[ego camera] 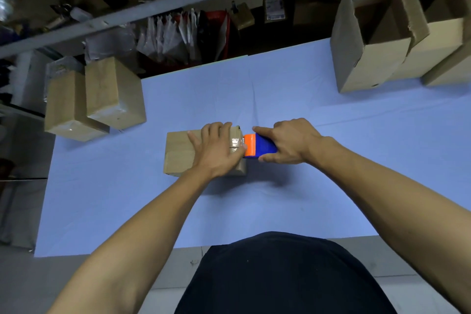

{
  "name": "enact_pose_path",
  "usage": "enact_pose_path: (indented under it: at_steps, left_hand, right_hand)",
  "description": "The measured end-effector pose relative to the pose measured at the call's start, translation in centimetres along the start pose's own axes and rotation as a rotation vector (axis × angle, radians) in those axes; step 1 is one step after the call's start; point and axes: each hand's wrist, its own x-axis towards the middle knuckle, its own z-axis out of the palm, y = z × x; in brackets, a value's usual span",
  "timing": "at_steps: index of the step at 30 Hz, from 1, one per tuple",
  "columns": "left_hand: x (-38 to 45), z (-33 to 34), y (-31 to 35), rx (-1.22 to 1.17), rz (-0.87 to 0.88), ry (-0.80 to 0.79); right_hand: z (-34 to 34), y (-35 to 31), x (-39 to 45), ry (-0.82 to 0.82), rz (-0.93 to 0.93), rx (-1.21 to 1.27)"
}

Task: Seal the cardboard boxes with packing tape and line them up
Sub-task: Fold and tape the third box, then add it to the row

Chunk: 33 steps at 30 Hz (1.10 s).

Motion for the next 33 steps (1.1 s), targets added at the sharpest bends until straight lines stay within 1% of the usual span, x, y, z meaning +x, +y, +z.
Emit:
enact_pose_path:
  at_steps: [5,12,15,19,22,27,33]
  left_hand:
    - [0.7,0.8,1.2,0.016,-0.073,0.054]
    - [0.7,1.7,0.8,-0.004,-0.073,0.148]
    - [0.7,1.7,0.6,-0.002,-0.062,0.144]
    - [0.8,1.2,0.4,-0.058,-0.061,0.084]
    - [0.7,0.7,0.7,-0.089,-0.085,0.059]
    - [0.6,0.4,1.3,-0.048,-0.112,0.063]
    - [0.8,0.7,1.1,-0.061,-0.107,0.073]
  right_hand:
    - [-1.2,-1.3,0.2,-0.026,0.048,-0.005]
    - [-3.2,-3.9,1.3,-0.072,0.135,-0.093]
    - [-4.1,-4.7,2.2,-0.088,0.143,-0.126]
    - [-4.6,-4.9,2.6,-0.139,0.164,-0.11]
    - [-4.8,-4.1,2.6,-0.174,0.127,-0.076]
    - [-4.1,-3.0,1.8,-0.164,0.114,0.023]
    - [-4.7,-3.3,1.8,-0.191,0.16,-0.046]
